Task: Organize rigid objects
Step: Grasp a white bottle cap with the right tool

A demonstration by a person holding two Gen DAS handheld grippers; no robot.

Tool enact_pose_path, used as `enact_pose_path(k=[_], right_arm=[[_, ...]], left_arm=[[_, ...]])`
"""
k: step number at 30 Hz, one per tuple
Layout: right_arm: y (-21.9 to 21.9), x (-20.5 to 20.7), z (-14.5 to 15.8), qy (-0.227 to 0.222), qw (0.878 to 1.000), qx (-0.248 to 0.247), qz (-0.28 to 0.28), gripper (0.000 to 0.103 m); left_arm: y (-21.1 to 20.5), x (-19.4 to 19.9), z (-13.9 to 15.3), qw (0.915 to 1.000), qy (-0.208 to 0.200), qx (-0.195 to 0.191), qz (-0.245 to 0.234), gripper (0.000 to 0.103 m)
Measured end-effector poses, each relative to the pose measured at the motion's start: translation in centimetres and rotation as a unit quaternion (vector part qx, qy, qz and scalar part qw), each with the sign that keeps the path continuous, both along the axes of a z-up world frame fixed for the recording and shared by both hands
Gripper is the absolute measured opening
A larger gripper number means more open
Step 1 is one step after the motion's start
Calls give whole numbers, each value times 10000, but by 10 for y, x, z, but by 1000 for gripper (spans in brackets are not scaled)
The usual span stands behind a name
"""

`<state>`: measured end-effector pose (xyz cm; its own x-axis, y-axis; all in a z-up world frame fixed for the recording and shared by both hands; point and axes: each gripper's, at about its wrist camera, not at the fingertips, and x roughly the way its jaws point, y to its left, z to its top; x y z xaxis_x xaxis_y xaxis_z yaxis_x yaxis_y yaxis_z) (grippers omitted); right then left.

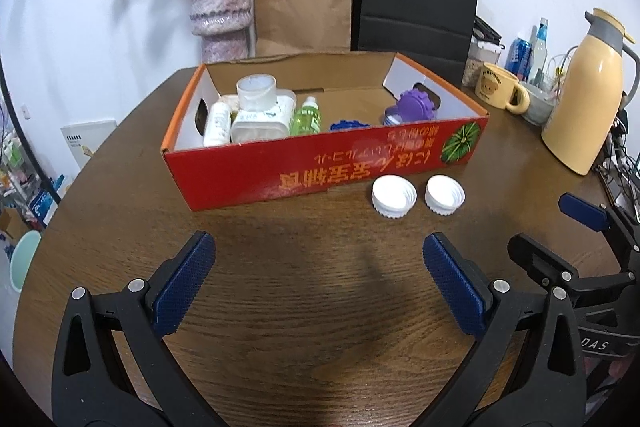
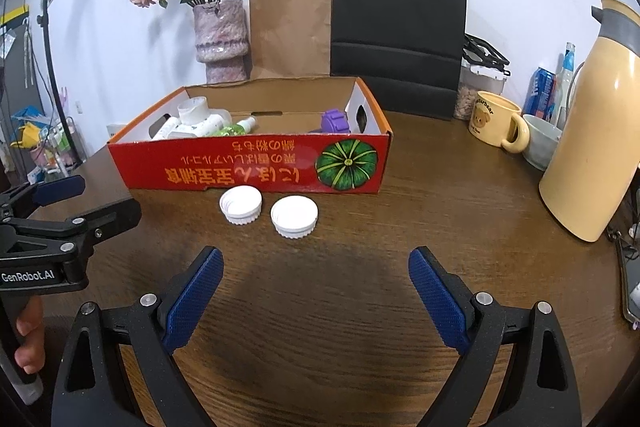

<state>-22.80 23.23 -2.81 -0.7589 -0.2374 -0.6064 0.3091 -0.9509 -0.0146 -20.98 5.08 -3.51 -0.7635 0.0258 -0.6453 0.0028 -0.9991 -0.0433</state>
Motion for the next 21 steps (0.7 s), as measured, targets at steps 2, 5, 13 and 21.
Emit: enact_pose_path(k=[2, 5, 13, 21], right_arm=[[-2, 0, -1, -17, 10000, 39, 12, 97], [-4, -1, -2, -60, 9999, 95, 48, 97], [-7, -11, -8, -215, 9993, 277, 104, 97], [-10, -35, -18, -496, 9979, 392, 158, 97]], left_arm=[[0, -1, -1, 10000, -40, 0, -16, 103], [0, -4, -3, 9999, -115, 23, -34, 103], [-4, -16, -10, 9995, -308, 87, -41, 103], [-10, -27, -15, 9989, -440, 133, 17, 103]])
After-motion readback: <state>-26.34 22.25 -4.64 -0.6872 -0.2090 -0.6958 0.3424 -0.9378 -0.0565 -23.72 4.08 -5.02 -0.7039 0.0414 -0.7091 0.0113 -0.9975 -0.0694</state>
